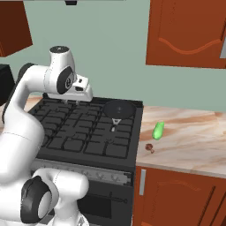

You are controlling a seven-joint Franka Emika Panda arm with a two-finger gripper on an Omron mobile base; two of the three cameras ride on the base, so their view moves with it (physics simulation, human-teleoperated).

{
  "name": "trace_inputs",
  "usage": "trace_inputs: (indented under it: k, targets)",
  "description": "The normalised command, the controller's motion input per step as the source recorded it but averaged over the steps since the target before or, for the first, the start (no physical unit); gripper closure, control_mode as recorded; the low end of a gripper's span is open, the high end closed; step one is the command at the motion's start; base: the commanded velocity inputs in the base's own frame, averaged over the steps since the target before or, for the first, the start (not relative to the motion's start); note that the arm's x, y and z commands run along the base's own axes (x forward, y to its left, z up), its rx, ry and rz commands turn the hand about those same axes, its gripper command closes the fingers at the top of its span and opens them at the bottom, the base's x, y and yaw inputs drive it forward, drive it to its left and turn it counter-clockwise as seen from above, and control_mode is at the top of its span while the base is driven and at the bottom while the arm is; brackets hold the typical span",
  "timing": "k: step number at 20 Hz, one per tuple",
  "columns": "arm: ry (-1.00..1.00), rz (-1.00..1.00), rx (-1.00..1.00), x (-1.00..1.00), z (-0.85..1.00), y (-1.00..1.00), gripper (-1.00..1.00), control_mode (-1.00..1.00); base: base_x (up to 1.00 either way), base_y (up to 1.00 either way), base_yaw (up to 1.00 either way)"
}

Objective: Put the mushroom and corn in the pan. Then turn on the rear right burner and set the heat to medium.

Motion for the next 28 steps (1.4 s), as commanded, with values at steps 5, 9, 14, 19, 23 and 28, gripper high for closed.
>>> trace_inputs:
  k: [5,9,14,19,23,28]
  targets:
    - [0.00,-0.05,0.00,0.00,-0.01,-0.02,-1.00,-1.00,0.00,0.00,0.00]
    - [0.00,-0.14,0.00,0.00,-0.33,-0.52,-1.00,-1.00,0.00,0.00,0.00]
    - [0.11,-0.13,0.00,0.13,-0.18,-0.98,-1.00,-1.00,0.00,0.00,0.00]
    - [0.15,-0.08,0.00,0.40,-0.21,-1.00,-1.00,-1.00,0.00,0.00,0.00]
    - [0.21,-0.06,0.00,0.55,-0.36,-1.00,-1.00,-1.00,0.00,0.00,0.00]
    - [0.07,-0.04,0.00,0.29,-0.63,-0.82,-1.00,-1.00,0.00,0.00,0.00]
